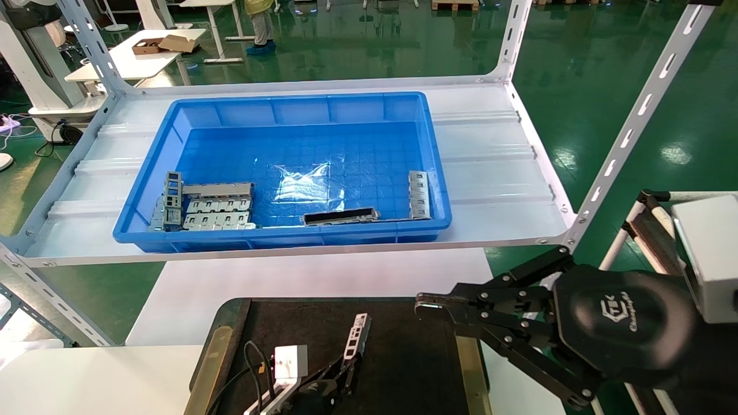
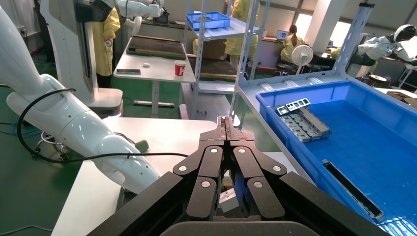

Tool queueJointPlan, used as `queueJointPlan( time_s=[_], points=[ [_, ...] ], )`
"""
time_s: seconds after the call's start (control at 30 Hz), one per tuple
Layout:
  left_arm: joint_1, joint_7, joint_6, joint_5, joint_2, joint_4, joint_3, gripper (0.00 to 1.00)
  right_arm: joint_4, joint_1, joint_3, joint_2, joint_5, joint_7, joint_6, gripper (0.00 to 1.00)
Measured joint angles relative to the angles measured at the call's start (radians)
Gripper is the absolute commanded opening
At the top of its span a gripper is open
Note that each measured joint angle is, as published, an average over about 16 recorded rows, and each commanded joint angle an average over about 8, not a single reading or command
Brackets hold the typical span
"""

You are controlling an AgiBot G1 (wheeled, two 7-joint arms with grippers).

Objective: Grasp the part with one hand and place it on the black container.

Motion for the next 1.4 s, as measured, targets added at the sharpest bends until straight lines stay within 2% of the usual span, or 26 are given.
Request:
queueJointPlan(
  time_s=[0.3,0.37,0.4,0.57,0.63,0.67,1.1,1.4],
  points=[
    [-0.018,0.004,-0.069,-0.052,0.011,0.031,0.063,0.0,0.0,0.0,-0.001,0.0,0.0,0.0,0.0,0.0],
    [-0.023,0.008,-0.08,-0.068,0.012,0.036,0.077,0.02,0.0,0.0,-0.001,0.0,0.0,0.0,0.0,0.09],
    [-0.025,0.011,-0.085,-0.077,0.012,0.038,0.085,0.11,0.0,0.0,-0.001,0.0,0.0,0.0,0.0,0.21],
    [-0.038,0.025,-0.112,-0.122,0.008,0.043,0.123,0.73,0.0,0.0,-0.001,0.0,0.001,0.0,0.0,0.83],
    [-0.043,0.032,-0.122,-0.142,0.007,0.042,0.139,0.96,0.0,0.0,-0.001,0.0,0.001,-0.001,0.0,0.99],
    [-0.046,0.036,-0.127,-0.153,0.005,0.042,0.148,1.0,0.0,0.0,-0.001,0.0,0.001,-0.001,0.0,1.0],
    [-0.096,0.092,-0.193,-0.313,-0.027,-0.004,0.257,1.0,0.0,0.0,-0.002,0.001,0.001,-0.001,0.001,1.0],
    [-0.138,0.136,-0.203,-0.394,-0.118,-0.105,0.317,1.0,0.0,0.001,-0.002,0.001,0.002,-0.001,0.001,1.0]
  ],
)
